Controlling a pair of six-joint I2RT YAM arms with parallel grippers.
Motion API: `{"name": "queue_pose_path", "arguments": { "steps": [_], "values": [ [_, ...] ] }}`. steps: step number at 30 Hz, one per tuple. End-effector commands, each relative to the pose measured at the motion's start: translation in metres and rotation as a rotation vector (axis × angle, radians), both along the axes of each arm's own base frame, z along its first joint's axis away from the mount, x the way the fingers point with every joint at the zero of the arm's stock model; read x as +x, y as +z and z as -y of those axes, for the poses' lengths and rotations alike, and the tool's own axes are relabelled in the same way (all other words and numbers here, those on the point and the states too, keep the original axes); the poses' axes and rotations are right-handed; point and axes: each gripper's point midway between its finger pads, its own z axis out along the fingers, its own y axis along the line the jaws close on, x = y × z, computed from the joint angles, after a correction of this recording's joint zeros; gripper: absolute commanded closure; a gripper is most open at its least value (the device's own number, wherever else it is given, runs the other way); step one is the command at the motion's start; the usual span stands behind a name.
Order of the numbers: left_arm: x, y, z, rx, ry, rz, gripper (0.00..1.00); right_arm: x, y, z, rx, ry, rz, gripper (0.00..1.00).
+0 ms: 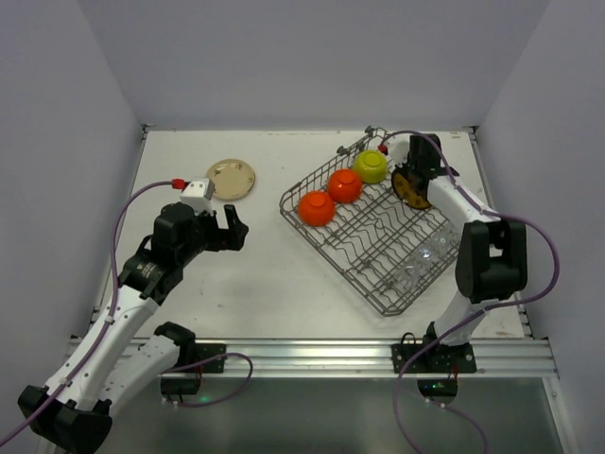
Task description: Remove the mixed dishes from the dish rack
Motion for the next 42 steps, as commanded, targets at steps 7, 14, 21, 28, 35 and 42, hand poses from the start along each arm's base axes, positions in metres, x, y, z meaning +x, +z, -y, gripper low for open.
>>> {"name": "queue_pose_path", "arguments": {
  "steps": [7,14,21,28,35,42],
  "values": [
    [0.003,0.000,0.002,0.020,-0.024,0.026,0.00,0.005,0.058,0.012,-0.055,0.003,0.151,0.90],
    [0.003,-0.001,0.003,0.020,-0.027,0.021,0.00,-0.001,0.094,0.015,-0.066,-0.001,0.224,1.00],
    [0.004,0.005,0.001,0.022,-0.019,0.036,0.00,-0.019,0.149,0.013,0.035,-0.061,0.338,1.00],
    [0.000,0.030,0.022,-0.077,-0.106,0.080,0.00,-0.060,0.177,-0.068,0.621,0.016,0.384,1.00],
    [-0.006,0.074,0.062,-0.302,-0.257,0.148,0.00,-0.114,0.188,-0.138,1.082,0.176,0.364,1.00],
    [-0.018,0.118,0.109,-0.458,-0.563,0.287,0.00,-0.168,0.164,-0.213,1.604,0.315,0.049,1.00]
  ]
}}
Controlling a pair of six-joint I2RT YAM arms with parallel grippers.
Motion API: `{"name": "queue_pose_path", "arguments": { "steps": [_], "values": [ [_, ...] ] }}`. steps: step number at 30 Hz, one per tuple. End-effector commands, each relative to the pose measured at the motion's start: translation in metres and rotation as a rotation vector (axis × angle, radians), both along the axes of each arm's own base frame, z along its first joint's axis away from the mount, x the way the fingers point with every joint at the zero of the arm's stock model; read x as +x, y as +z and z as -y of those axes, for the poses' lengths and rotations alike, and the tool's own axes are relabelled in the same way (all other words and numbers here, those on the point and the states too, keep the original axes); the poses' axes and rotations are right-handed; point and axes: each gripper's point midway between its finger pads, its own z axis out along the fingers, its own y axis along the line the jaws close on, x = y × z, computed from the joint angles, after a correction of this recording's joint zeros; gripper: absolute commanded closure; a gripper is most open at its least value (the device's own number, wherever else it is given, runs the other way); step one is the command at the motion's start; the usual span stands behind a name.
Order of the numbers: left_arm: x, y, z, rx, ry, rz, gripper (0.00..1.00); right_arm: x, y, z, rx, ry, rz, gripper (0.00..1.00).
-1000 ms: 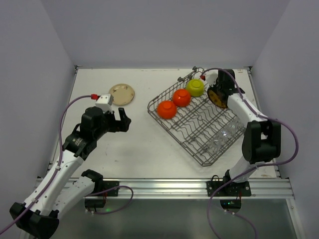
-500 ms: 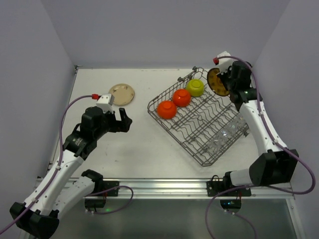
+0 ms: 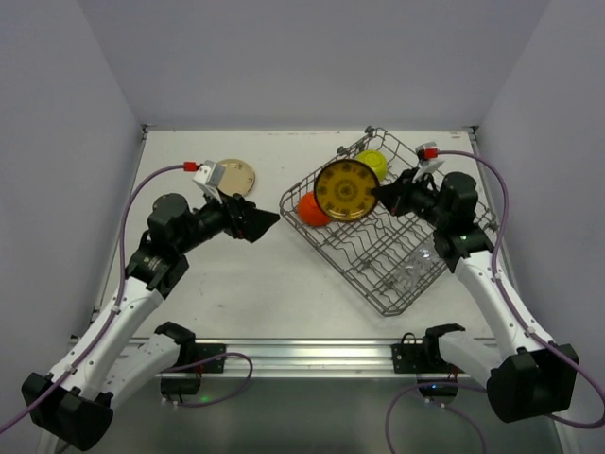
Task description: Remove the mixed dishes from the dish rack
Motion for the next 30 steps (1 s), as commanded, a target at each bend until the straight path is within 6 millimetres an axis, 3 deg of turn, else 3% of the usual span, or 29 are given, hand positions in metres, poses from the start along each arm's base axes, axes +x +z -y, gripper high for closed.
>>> {"name": "queue_pose_path", "arguments": {
  "steps": [1,5,10,13,14,16,17,18,24,25,26,28,30],
  "values": [
    [-0.003,0.036,0.030,-0.094,-0.165,0.120,0.00,-0.032,0.031,-0.056,0.347,0.254,-0.071,1.00],
    [0.022,0.020,0.028,-0.010,-0.091,0.097,0.01,-0.045,0.020,-0.088,0.354,0.323,-0.132,1.00],
    [0.033,0.006,0.027,0.017,-0.033,0.058,0.11,-0.046,0.009,-0.102,0.403,0.325,-0.205,1.00],
    [0.038,-0.003,0.027,0.033,-0.001,0.031,0.30,-0.049,0.006,-0.109,0.410,0.349,-0.229,1.00],
    [0.040,-0.005,0.026,0.037,0.011,0.027,0.50,-0.051,0.007,-0.112,0.413,0.362,-0.233,1.00],
    [0.042,-0.006,0.026,0.041,0.020,0.020,0.73,-0.051,0.009,-0.114,0.422,0.366,-0.232,1.00],
    [0.044,-0.006,0.025,0.045,0.036,0.020,0.92,-0.053,0.010,-0.116,0.423,0.371,-0.232,1.00],
    [0.046,-0.006,0.024,0.047,0.047,0.021,1.00,-0.054,0.010,-0.117,0.426,0.372,-0.240,1.00],
    [0.055,-0.004,0.014,0.036,0.141,0.013,1.00,-0.062,0.013,-0.124,0.441,0.386,-0.251,0.98],
    [0.056,-0.003,0.010,0.020,0.170,0.000,1.00,-0.062,0.012,-0.123,0.443,0.376,-0.257,0.86],
    [0.061,-0.003,0.004,0.015,0.218,-0.003,1.00,-0.060,0.011,-0.121,0.439,0.357,-0.261,0.46],
    [0.060,-0.006,-0.003,0.001,0.272,-0.048,1.00,-0.056,0.007,-0.113,0.421,0.287,-0.265,0.01],
    [0.069,-0.005,-0.023,-0.005,0.407,-0.072,1.00,-0.046,-0.004,-0.100,0.372,0.178,-0.265,0.01]
  ]
}}
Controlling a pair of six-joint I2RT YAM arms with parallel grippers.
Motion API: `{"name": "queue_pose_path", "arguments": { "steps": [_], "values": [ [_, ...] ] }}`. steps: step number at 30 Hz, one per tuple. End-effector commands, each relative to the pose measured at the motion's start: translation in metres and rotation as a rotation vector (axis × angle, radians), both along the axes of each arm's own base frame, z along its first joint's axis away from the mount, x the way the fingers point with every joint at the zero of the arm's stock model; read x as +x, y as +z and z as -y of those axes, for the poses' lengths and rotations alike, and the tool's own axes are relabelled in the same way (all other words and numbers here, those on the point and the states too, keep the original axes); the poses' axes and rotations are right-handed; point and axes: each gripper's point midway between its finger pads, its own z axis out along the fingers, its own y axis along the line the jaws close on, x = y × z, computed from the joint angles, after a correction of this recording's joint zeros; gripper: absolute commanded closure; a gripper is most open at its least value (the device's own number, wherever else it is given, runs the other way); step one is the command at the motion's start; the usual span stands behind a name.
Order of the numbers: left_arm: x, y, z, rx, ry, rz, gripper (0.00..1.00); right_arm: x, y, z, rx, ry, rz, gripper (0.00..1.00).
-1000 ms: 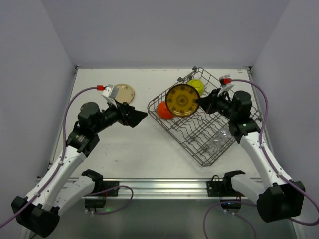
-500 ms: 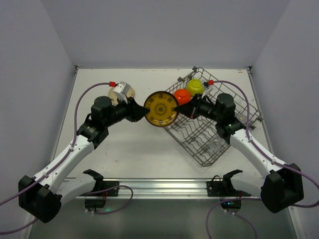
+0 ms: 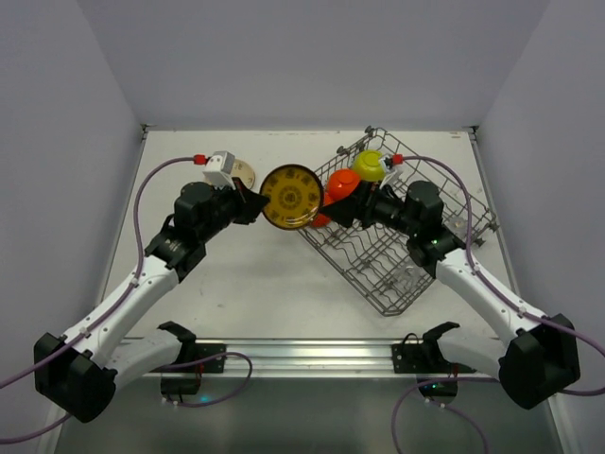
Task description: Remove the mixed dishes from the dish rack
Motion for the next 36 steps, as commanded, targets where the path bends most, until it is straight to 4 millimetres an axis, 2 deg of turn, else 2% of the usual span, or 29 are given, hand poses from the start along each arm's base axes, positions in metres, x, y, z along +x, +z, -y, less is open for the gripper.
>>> {"name": "queue_pose_path", "arguments": {
  "steps": [1,2,3,4,5,6,7,8,9,10,11,12,13,14,15,18,19,22,25,27,30,33,34,36],
  "values": [
    [0.016,0.020,-0.037,-0.043,0.270,-0.024,1.00,0.010,0.009,0.023,-0.052,-0.167,0.020,0.01],
    [0.024,0.019,-0.057,-0.027,0.395,-0.034,1.00,0.012,0.007,0.031,-0.074,-0.216,0.009,0.01],
    [0.028,0.015,-0.068,-0.018,0.464,-0.063,1.00,0.012,0.000,0.039,-0.109,-0.260,-0.030,0.01],
    [0.029,0.014,-0.079,-0.025,0.530,-0.105,1.00,0.012,0.004,0.050,-0.121,-0.317,-0.021,0.01],
    [0.038,0.011,-0.101,-0.034,0.611,-0.125,1.00,0.009,0.005,0.055,-0.129,-0.333,-0.016,0.01],
    [0.044,0.007,-0.113,-0.058,0.646,-0.151,1.00,0.005,0.001,0.059,-0.140,-0.345,-0.028,0.01],
    [0.055,-0.005,-0.121,-0.075,0.665,-0.185,1.00,0.003,0.002,0.063,-0.140,-0.365,-0.022,0.01],
    [0.066,-0.013,-0.146,-0.130,0.710,-0.231,1.00,-0.003,0.008,0.068,-0.128,-0.374,-0.004,0.01],
    [0.078,-0.035,-0.158,-0.123,0.751,-0.293,1.00,-0.006,0.010,0.071,-0.127,-0.383,0.002,0.01],
    [0.089,-0.036,-0.169,-0.133,0.786,-0.299,1.00,-0.011,0.007,0.075,-0.143,-0.390,-0.005,0.01],
    [0.097,-0.041,-0.187,-0.125,0.864,-0.308,1.00,-0.017,0.015,0.080,-0.133,-0.400,0.020,0.01],
    [0.109,-0.064,-0.192,-0.100,0.892,-0.367,1.00,-0.021,0.013,0.083,-0.145,-0.401,0.022,0.01],
    [0.122,-0.060,-0.200,-0.124,0.910,-0.370,1.00,-0.025,0.014,0.084,-0.146,-0.399,0.031,0.01],
    [0.131,-0.066,-0.196,-0.139,0.882,-0.397,1.00,-0.031,0.020,0.087,-0.137,-0.398,0.053,0.01],
    [0.148,-0.079,-0.196,-0.135,0.875,-0.426,1.00,-0.035,0.018,0.090,-0.154,-0.398,0.057,0.01],
    [0.175,-0.102,-0.194,-0.126,0.850,-0.496,1.00,-0.046,0.022,0.102,-0.202,-0.409,0.086,0.01],
    [0.179,-0.108,-0.206,-0.135,0.874,-0.510,1.00,-0.049,0.022,0.105,-0.216,-0.411,0.092,0.01],
    [0.192,-0.120,-0.210,-0.137,0.877,-0.514,0.97,-0.062,0.026,0.111,-0.247,-0.393,0.125,0.01],
    [0.203,-0.133,-0.209,-0.122,0.863,-0.537,0.94,-0.071,0.027,0.112,-0.256,-0.369,0.143,0.01],
    [0.208,-0.146,-0.207,-0.117,0.855,-0.563,0.93,-0.073,0.026,0.113,-0.263,-0.367,0.152,0.01],
    [0.214,-0.154,-0.204,-0.124,0.833,-0.567,0.89,-0.073,0.024,0.116,-0.281,-0.375,0.159,0.01],
    [0.215,-0.159,-0.198,-0.133,0.810,-0.577,0.73,-0.071,0.020,0.116,-0.294,-0.373,0.150,0.01],
    [0.215,-0.161,-0.195,-0.134,0.806,-0.581,0.63,-0.070,0.019,0.115,-0.296,-0.373,0.147,0.01],
    [0.212,-0.161,-0.193,-0.134,0.801,-0.578,0.50,-0.067,0.014,0.114,-0.308,-0.371,0.130,0.01]
  ]
}}
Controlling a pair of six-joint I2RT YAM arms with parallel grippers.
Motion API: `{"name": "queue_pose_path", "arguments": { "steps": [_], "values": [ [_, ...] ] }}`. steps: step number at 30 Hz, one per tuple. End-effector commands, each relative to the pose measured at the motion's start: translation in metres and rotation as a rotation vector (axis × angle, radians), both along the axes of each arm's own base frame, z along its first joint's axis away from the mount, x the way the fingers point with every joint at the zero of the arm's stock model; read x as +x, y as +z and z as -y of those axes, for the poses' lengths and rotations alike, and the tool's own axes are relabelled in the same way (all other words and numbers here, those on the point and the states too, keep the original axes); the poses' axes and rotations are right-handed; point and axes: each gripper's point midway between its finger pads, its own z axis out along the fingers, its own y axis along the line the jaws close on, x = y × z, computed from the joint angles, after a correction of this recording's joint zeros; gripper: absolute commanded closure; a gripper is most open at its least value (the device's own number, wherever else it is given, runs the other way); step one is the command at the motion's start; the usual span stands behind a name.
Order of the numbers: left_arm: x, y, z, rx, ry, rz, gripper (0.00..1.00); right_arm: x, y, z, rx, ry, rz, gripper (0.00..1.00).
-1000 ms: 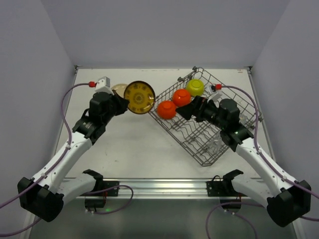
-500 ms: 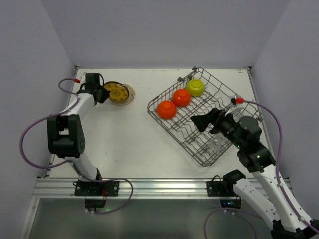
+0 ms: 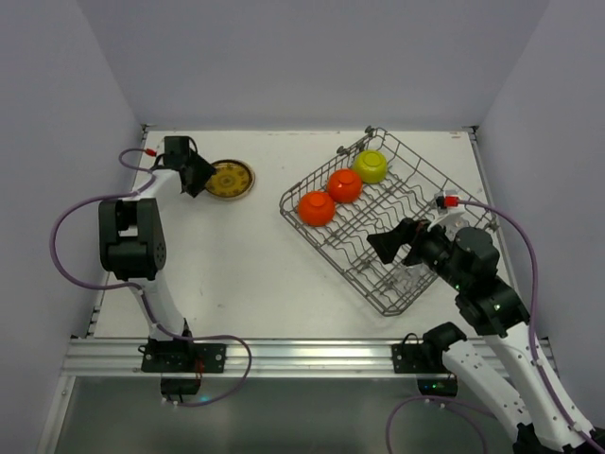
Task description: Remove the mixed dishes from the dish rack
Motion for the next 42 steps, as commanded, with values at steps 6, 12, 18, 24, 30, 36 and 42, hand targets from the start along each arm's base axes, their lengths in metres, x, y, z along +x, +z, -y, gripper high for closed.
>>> {"name": "queue_pose_path", "arguments": {
  "steps": [6,12,18,24,30,36,42],
  "values": [
    [0.010,0.031,0.031,0.000,-0.063,0.109,0.13,0.014,0.000,0.000,-0.040,-0.022,-0.021,0.01],
    [-0.010,0.067,0.023,0.071,-0.043,0.149,0.00,0.036,-0.018,0.008,-0.011,-0.152,-0.097,0.01],
    [-0.065,0.162,0.087,0.072,-0.229,0.351,0.00,0.060,-0.043,-0.003,0.051,-0.180,-0.207,0.01],
    [-0.168,0.252,0.177,0.041,-0.494,0.573,0.00,0.071,-0.050,-0.021,0.121,-0.128,-0.236,0.01],
    [-0.217,0.276,0.170,0.175,-0.657,0.622,0.00,0.083,-0.051,-0.031,0.159,-0.108,-0.235,0.01],
    [-0.238,0.295,0.183,0.129,-0.790,0.625,0.00,0.099,-0.057,-0.053,0.218,-0.060,-0.298,0.01],
    [-0.259,0.343,0.197,0.010,-0.861,0.736,0.00,0.106,-0.065,-0.053,0.195,-0.069,-0.316,0.01]
  ]
}}
